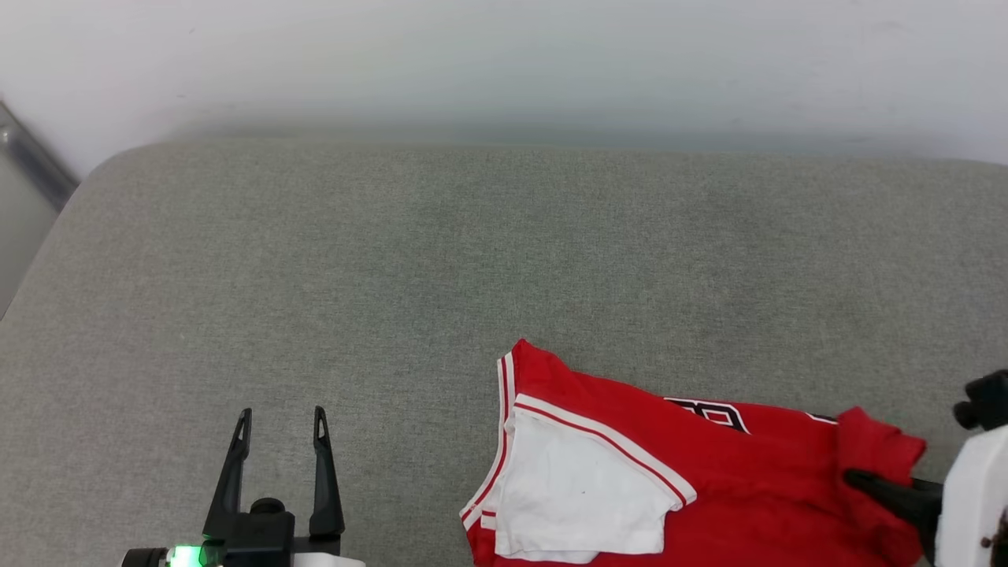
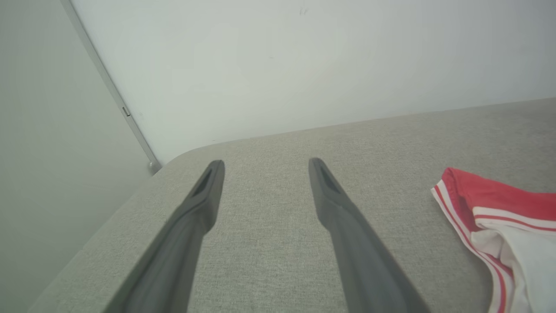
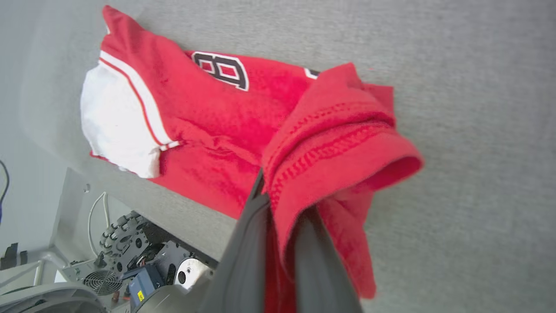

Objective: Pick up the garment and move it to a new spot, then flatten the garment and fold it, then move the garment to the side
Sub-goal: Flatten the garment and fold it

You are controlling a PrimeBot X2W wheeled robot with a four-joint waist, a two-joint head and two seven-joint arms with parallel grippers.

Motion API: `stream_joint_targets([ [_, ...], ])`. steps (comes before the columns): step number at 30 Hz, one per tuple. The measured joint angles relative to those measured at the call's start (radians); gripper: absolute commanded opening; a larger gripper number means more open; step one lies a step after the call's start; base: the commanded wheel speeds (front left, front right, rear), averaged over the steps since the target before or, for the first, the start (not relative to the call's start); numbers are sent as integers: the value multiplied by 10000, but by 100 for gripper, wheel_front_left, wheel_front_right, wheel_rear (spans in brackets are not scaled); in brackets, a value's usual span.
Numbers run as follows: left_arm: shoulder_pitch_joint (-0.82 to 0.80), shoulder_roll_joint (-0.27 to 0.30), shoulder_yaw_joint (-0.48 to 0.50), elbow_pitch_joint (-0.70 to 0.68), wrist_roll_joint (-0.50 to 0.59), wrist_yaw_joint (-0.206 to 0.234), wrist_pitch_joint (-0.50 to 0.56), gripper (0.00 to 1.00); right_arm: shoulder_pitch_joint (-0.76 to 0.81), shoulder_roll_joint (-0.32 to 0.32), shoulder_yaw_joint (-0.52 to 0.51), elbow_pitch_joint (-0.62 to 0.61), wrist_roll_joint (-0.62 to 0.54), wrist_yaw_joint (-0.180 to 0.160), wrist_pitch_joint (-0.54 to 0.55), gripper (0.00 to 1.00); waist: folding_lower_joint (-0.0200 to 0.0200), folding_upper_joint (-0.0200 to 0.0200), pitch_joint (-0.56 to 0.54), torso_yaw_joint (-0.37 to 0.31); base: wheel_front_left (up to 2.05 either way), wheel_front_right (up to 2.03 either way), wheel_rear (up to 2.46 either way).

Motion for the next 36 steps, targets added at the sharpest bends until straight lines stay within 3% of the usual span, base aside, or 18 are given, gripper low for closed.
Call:
stream_joint_targets([
  [8, -175, -21, -15, 104, 77, -153, 0, 100, -1244, 721, 1302, -1732, -686, 0, 1104, 0, 0, 0, 156, 126, 0, 0, 0],
  [12, -451, -63, -75, 190, 88, -295, 0, 100, -2980, 1741, 2959, -1653, -1540, 2, 1850, 0, 0, 0, 363, 298, 0, 0, 0],
  [24, -1028, -167, -176, 253, 150, -468, 0, 100, -5909, 3960, 5793, 1373, -2757, 0, 1450, 0, 1, 0, 1025, 695, 0, 0, 0],
  [34, -1372, -255, -242, 385, 163, -548, 0, 100, -6309, 4648, 7287, 3894, -2934, 4, 336, 0, 1, 0, 1448, 983, 0, 0, 0],
  [35, -1373, -251, -242, 405, 163, -550, 0, 100, -6364, 4631, 7453, 3942, -2978, 6, 134, 18, 1, 0, 1442, 978, 0, 0, 0],
  [36, -1373, -249, -238, 422, 163, -550, 0, 100, -6443, 4596, 7603, 3948, -3055, 6, -109, 96, 1, 0, 1426, 968, 0, 0, 0],
])
